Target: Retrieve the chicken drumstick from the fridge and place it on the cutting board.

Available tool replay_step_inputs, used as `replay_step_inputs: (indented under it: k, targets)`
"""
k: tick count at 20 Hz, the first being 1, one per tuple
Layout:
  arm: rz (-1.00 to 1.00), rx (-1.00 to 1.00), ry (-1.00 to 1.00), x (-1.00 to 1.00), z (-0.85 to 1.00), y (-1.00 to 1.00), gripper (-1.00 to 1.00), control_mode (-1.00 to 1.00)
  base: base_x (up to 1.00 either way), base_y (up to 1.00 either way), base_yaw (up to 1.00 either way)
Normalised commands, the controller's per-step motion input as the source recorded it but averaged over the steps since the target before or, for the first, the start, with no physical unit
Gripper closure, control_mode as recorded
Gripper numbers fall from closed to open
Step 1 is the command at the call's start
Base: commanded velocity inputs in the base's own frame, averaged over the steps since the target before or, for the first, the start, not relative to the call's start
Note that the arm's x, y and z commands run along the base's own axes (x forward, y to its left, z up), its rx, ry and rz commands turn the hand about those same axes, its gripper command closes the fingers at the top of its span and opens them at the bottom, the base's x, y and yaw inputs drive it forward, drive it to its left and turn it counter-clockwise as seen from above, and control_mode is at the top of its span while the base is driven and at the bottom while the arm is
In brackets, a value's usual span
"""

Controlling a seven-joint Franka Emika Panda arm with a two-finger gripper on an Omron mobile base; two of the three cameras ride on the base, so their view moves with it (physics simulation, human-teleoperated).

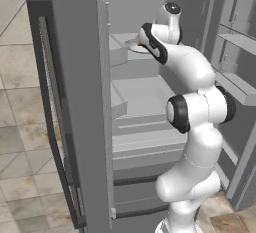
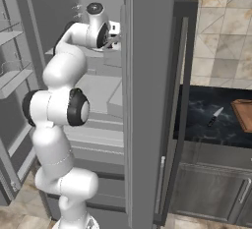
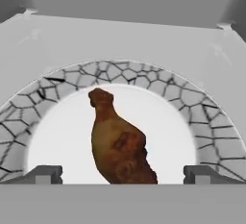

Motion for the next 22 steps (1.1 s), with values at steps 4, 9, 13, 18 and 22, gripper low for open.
replay_step_inputs:
  k: [4, 9, 13, 18, 22]
  targets:
    - [0.0, 0.0, 0.0, 0.35, -0.12, 0.0, -1.0, -1.0, 0.0, 0.0, 0.0]
    - [0.0, 0.0, 0.03, 0.28, -0.11, 0.0, -1.0, -1.0, 0.0, 0.0, 0.0]
    - [0.0, 0.0, 0.04, 0.19, -0.09, 0.0, -1.0, -1.0, 0.0, 0.0, 0.0]
    - [0.0, 0.0, 0.05, 0.1, -0.1, 0.0, -1.0, -1.0, 0.0, 0.0, 0.0]
    - [0.0, 0.0, 0.07, 0.0, -0.17, 0.0, -1.0, -1.0, 0.0, 0.0, 0.0]
